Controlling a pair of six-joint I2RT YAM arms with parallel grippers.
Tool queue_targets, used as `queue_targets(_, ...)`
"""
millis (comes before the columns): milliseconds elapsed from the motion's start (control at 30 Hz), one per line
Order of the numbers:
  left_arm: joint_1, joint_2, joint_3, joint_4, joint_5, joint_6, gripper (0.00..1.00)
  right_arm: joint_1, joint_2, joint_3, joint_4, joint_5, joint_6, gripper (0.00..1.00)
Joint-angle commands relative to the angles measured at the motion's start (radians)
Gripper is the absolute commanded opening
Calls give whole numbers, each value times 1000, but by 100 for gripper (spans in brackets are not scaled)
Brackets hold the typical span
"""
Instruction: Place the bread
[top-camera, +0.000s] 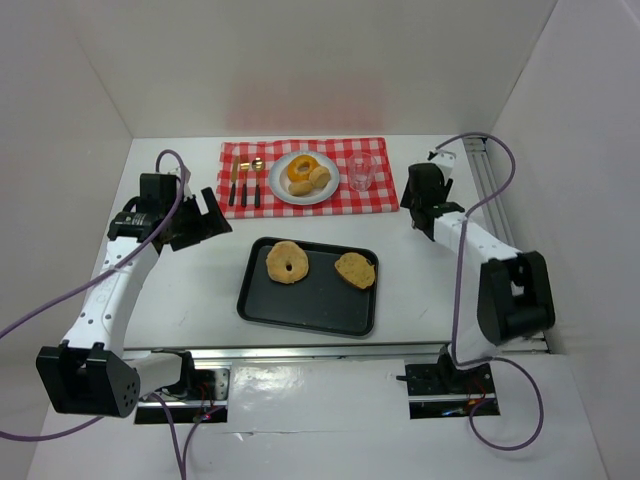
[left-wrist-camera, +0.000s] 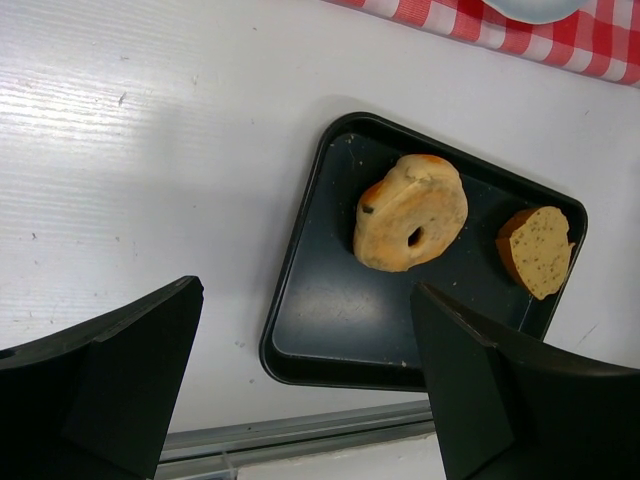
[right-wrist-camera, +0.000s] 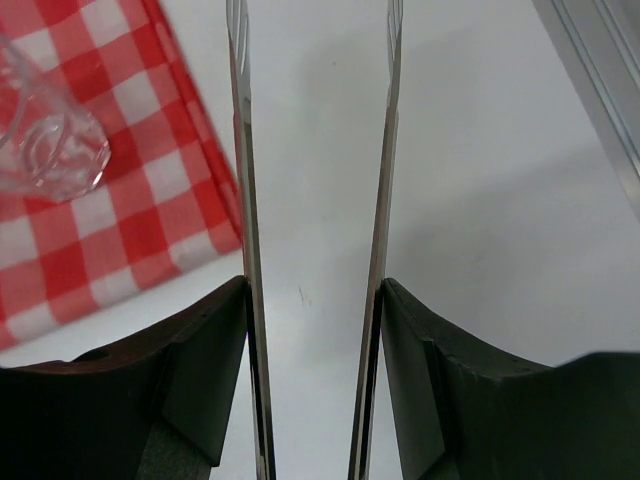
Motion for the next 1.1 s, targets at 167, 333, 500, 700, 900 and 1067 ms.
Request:
queue_targets(167,5,1,56,21,-2,11,99,-98,291,76,340,20,5,61)
queue_targets(333,5,1,65,21,-2,11,99,-121,343,87,335,-23,5,74)
queue_targets(500,5,11,74,1,-13,20,99,-121,301,150,189,4,55,100)
queue_targets(700,5,-9,74,1,-2,20,99,-121,192,309,-158,41,138,100)
queue_targets(900,5,-31,65,1,9,20,99,-80,64,204,-287,81,149,100)
queue_targets(1067,5,-32,56,1,18,29,99,-80,-29,32,-296,104,178,100)
